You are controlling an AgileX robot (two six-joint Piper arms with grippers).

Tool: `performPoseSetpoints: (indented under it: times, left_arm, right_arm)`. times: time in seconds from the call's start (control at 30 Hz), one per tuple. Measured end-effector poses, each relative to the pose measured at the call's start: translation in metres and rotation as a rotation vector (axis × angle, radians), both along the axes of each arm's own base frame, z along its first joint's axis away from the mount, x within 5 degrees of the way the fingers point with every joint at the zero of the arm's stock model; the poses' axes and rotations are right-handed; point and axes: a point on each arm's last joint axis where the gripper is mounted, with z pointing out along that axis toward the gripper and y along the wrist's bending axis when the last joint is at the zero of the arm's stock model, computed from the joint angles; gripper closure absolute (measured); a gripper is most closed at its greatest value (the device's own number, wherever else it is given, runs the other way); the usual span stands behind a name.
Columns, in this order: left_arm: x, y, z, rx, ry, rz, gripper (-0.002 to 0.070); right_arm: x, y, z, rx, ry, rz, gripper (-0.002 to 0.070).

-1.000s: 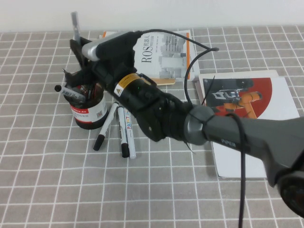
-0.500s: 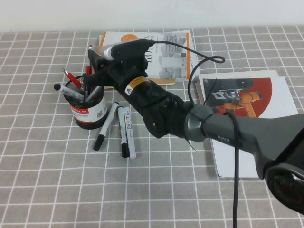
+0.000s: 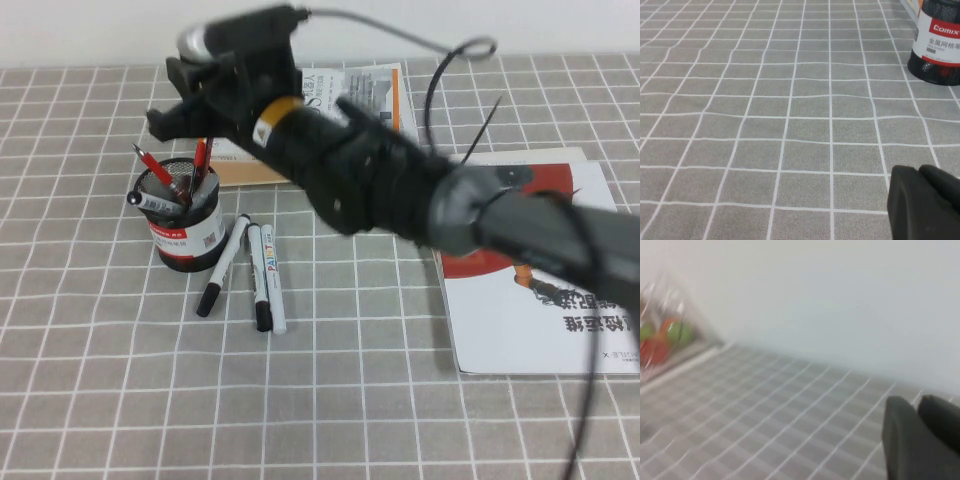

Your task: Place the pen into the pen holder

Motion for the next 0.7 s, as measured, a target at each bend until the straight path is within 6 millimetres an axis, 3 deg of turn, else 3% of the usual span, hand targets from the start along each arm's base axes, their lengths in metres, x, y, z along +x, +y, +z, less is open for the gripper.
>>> performPoseSetpoints:
  times: [0.13,0.27,0.43,0.57,0.7]
  left_arm:
    - [0.0,0.0,0.0,0.0,0.0,0.0,0.068]
    - [0.0,0.0,0.0,0.0,0.0,0.0,0.068]
    - [0.0,0.0,0.0,0.0,0.0,0.0,0.068]
    - [0.0,0.0,0.0,0.0,0.0,0.0,0.068]
    - [0.0,0.0,0.0,0.0,0.0,0.0,0.068]
  right_arm:
    - [-0.024,-0.017,0.044,-0.075,0.059,0.02,0.068]
    - [-0.054,-0.048,0.07,-0.062,0.047,0.02,0.0687]
    - [-0.111,-0.106,0.083,0.04,-0.058,0.01,0.0688]
    - [-0.161,-0.158,0.076,0.099,-0.124,0.006,0.0688]
    - [-0.206,-0.203,0.084,0.109,-0.141,0.008,0.0689]
